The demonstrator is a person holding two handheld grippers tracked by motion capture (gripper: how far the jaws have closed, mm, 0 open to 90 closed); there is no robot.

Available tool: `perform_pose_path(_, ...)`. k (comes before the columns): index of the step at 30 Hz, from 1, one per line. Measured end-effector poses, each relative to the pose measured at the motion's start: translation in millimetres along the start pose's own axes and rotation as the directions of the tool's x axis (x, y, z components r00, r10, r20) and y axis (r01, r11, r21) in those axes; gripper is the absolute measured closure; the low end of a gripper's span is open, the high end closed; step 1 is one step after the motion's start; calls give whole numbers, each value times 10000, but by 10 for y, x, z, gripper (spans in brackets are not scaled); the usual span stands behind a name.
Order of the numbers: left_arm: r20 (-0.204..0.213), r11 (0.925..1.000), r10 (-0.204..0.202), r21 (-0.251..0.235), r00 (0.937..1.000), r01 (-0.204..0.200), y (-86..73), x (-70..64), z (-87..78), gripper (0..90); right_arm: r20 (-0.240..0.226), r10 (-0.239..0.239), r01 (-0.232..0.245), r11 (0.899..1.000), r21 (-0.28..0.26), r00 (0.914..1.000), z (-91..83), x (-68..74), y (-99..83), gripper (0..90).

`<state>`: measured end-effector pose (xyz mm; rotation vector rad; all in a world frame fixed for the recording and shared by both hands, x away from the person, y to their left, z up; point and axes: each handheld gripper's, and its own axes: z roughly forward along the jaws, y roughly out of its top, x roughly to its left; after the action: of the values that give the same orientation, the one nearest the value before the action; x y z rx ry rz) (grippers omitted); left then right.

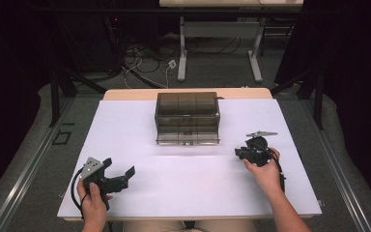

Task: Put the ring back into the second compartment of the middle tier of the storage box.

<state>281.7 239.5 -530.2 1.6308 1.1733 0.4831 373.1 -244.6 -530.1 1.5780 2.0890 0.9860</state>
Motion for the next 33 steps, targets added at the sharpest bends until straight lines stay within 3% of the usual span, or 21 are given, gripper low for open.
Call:
perform_pose_path(14, 4, 10000, -14, -38, 10000, 14, 2, 1, -5, 3, 140, -434, 449, 9900, -1337, 9990, -141, 60, 58, 686)
perform_pose_path(33, -6, 10000, 4, -38, 10000, -4, 4, 2, -13, 3, 161, -796, 812, 9820, -1706, 9967, -259, 133, 219, 686)
